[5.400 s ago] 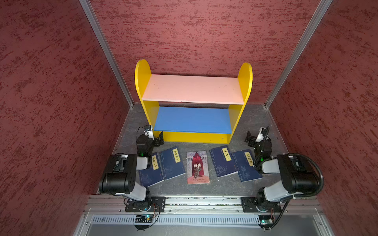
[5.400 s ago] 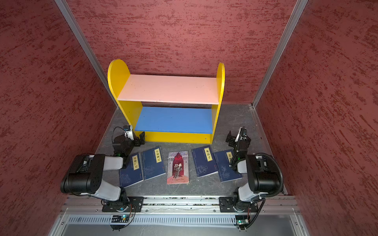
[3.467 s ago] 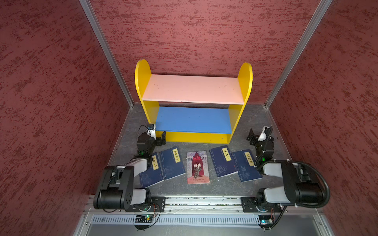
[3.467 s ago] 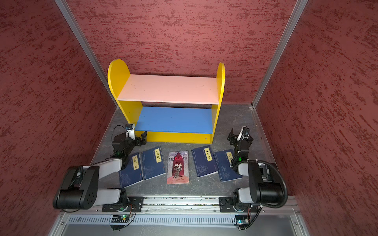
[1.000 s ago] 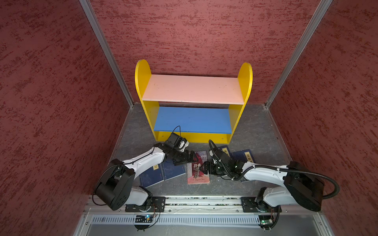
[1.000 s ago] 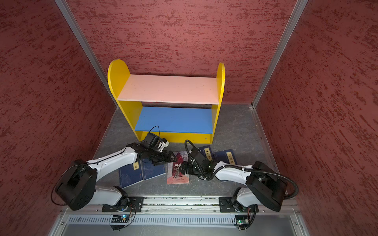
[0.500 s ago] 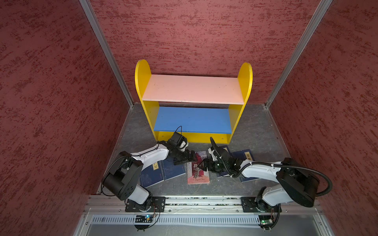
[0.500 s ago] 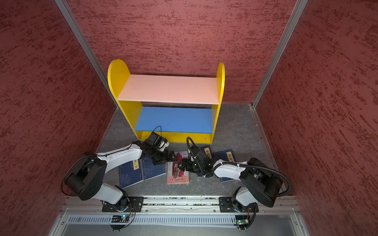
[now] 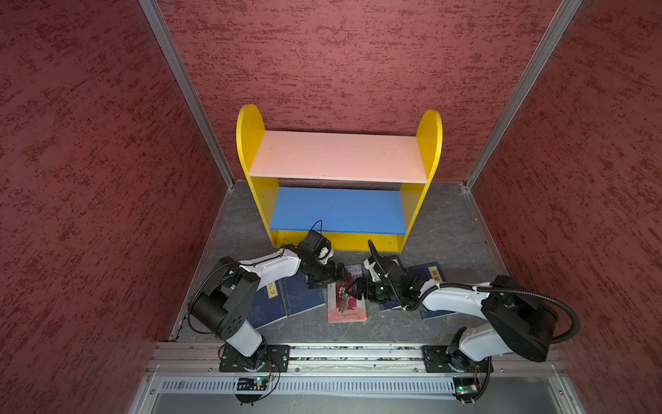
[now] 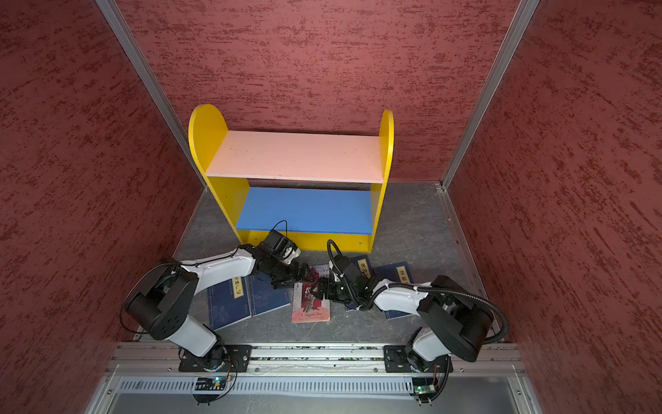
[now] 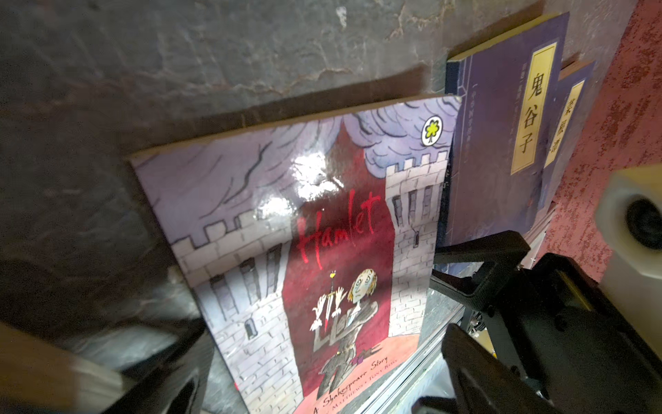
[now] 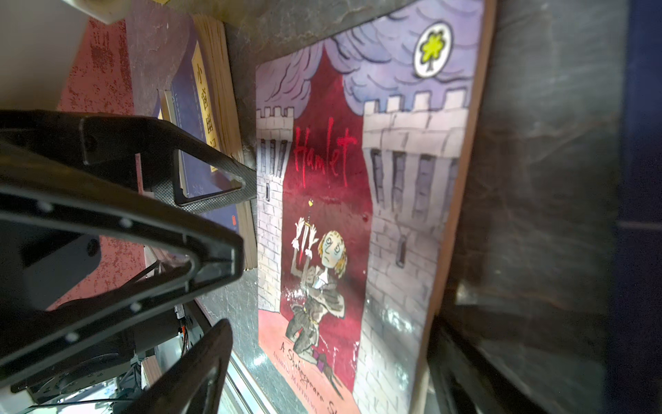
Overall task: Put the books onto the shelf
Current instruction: 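Pinch the Hamlet book's edges with both grippers and tilt it upright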
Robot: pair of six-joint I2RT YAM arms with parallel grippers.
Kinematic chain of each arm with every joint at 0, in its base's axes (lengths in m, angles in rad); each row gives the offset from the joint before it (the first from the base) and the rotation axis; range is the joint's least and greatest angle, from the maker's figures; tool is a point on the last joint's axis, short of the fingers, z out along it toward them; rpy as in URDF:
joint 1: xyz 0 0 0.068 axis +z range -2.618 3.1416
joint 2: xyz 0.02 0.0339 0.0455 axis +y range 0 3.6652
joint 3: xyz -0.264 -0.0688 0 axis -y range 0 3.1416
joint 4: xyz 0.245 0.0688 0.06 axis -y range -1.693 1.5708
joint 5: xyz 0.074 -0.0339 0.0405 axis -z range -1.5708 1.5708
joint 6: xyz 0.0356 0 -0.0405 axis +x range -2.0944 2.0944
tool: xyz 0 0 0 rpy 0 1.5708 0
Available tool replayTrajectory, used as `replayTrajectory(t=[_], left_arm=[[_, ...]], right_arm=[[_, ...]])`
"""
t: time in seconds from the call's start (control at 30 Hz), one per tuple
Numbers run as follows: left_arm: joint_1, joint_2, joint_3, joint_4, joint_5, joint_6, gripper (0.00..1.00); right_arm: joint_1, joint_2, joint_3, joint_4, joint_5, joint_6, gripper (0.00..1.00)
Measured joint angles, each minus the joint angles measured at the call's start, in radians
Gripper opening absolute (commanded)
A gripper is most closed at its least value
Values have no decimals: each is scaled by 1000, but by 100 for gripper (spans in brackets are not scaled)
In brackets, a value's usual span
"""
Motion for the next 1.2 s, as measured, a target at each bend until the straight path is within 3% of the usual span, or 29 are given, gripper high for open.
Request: replayTrajectory(t=[0.33,0.57,0.67,0.83,1.03,1.2], left_arm=[[18,-84,-64,73,101,-3,100],[50,-108,-66,132,182,-30,90],[49,-108,-71,140,198,-40,77],[48,-108,-72,142,206,-52,66],[48,-108,-72,135,194,-45,20],[48,-108,-72,124,167,-40,10]], right_arm=[[-1,5,-2,12,-1,4,85],[-1,11,-3,27,-5,7,85],[-1,11,-3,28,-5,7,85],[-1,11,-5,31,-5,13,85],[-1,1,-11,31,-5,18,86],[-1,-16,-20,19,-4,23,87]])
